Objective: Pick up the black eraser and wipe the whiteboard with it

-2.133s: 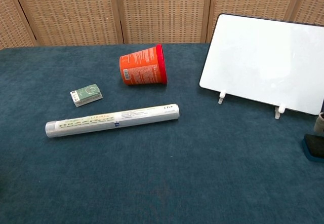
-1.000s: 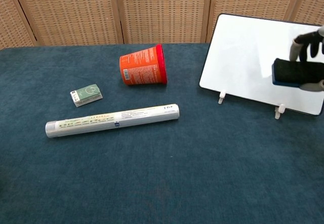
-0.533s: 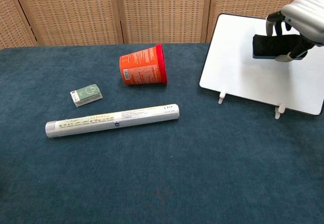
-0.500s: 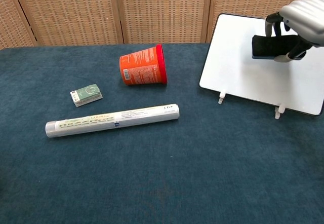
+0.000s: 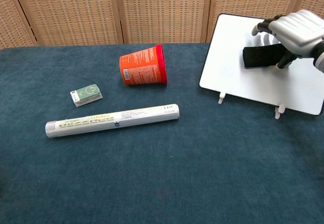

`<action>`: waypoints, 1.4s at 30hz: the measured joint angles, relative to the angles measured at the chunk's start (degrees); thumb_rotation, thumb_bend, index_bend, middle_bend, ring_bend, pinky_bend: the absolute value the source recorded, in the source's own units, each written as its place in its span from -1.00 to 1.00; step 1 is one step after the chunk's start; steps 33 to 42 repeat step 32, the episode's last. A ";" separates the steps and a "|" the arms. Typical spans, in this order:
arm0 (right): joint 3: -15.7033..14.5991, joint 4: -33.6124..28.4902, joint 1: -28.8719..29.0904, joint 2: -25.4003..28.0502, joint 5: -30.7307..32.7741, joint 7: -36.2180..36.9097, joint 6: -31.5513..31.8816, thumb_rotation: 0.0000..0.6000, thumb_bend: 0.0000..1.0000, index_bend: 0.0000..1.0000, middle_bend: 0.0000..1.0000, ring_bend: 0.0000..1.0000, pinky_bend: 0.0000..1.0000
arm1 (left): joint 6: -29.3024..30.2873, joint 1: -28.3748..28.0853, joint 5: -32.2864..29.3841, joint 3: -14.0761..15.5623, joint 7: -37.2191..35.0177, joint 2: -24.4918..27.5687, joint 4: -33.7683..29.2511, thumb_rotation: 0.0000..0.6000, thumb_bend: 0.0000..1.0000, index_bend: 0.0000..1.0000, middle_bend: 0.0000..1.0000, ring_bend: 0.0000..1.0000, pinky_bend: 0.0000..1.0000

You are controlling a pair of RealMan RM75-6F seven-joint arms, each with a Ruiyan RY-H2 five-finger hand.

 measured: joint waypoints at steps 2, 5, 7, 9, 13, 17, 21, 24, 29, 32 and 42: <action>0.09 -0.92 -0.25 0.39 1.04 0.36 -0.95 1.00 -1.00 -1.00 -1.00 -1.00 -1.00 | -0.10 -0.07 -0.07 0.00 0.13 0.00 -0.07 1.00 -1.00 -1.00 -1.00 -1.00 -1.00; 0.23 -2.24 -0.63 1.10 1.71 0.45 -0.17 1.00 -1.00 -1.00 -1.00 -1.00 -1.00 | -0.07 -0.08 -0.01 0.08 0.31 -0.05 -0.08 1.00 -1.00 -1.00 -1.00 -1.00 -1.00; 0.12 -2.80 -0.92 1.61 1.86 0.47 0.69 1.00 -1.00 -1.00 -1.00 -1.00 -1.00 | 0.05 -0.03 0.10 0.13 0.39 -0.10 -0.10 1.00 -1.00 -1.00 -1.00 -1.00 -1.00; -0.14 -3.14 -1.17 1.93 1.68 0.61 1.50 1.00 -1.00 -1.00 -1.00 -1.00 -1.00 | 0.13 0.01 0.16 0.17 0.39 -0.13 -0.12 1.00 -1.00 -1.00 -1.00 -1.00 -1.00; -0.73 -5.22 -2.00 2.97 0.76 1.84 4.27 1.00 -1.00 -1.00 -1.00 -1.00 -1.00 | 0.17 0.07 0.13 0.20 0.24 -0.12 -0.11 1.00 -1.00 -1.00 -1.00 -1.00 -1.00; -1.30 -10.13 -3.34 5.25 -0.37 2.53 7.39 1.00 -1.00 -1.00 -1.00 -1.00 -1.00 | 0.08 0.03 0.14 0.22 0.16 -0.05 -0.14 1.00 -1.00 -1.00 -1.00 -1.00 -1.00; -2.30 -18.47 -5.65 9.28 -1.38 2.24 10.15 1.00 -1.00 -1.00 -1.00 -1.00 -1.00 | 0.28 0.20 0.40 0.34 -0.13 0.01 -0.08 1.00 -1.00 -1.00 -1.00 -1.00 -1.00; -3.58 -27.53 -8.27 13.92 -1.94 1.38 12.02 1.00 -1.00 -1.00 -1.00 -1.00 -1.00 | 0.30 0.32 0.62 0.54 -0.32 -0.06 0.18 1.00 -1.00 -1.00 -1.00 -1.00 -1.00; -7.08 -44.33 -14.74 24.51 -2.46 0.58 15.29 1.00 -1.00 -1.00 -1.00 -1.00 -1.00 | 0.55 0.58 2.22 1.04 -1.49 -0.43 1.22 1.00 -1.00 -1.00 -1.00 -1.00 -1.00; -10.18 -50.57 -20.07 30.53 -2.88 1.18 17.95 1.00 -1.00 -1.00 -1.00 -1.00 -1.00 | 1.38 1.00 4.03 1.47 -2.58 -0.88 2.41 1.00 -1.00 -1.00 -1.00 -1.00 -1.00; -10.18 -50.57 -20.07 30.53 -2.88 1.18 17.95 1.00 -1.00 -1.00 -1.00 -1.00 -1.00 | 1.38 1.00 4.03 1.47 -2.58 -0.88 2.41 1.00 -1.00 -1.00 -1.00 -1.00 -1.00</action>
